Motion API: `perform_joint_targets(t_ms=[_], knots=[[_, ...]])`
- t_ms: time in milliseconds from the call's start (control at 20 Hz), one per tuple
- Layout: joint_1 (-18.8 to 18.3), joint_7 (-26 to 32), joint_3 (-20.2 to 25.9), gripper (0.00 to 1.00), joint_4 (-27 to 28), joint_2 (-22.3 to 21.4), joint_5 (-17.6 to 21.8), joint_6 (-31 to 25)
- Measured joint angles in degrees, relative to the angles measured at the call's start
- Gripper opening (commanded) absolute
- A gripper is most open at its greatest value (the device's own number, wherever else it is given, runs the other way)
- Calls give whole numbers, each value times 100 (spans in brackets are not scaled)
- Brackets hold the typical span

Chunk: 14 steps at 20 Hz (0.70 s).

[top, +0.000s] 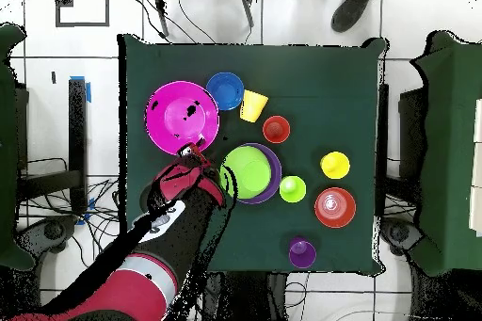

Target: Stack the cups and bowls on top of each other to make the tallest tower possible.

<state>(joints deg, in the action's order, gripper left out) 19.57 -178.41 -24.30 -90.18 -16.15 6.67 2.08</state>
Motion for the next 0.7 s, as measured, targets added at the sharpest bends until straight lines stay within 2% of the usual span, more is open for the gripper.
perform_joint_targets(t_ms=[700], knots=[[-44,0,2,100,-5,-149,41,-2]])
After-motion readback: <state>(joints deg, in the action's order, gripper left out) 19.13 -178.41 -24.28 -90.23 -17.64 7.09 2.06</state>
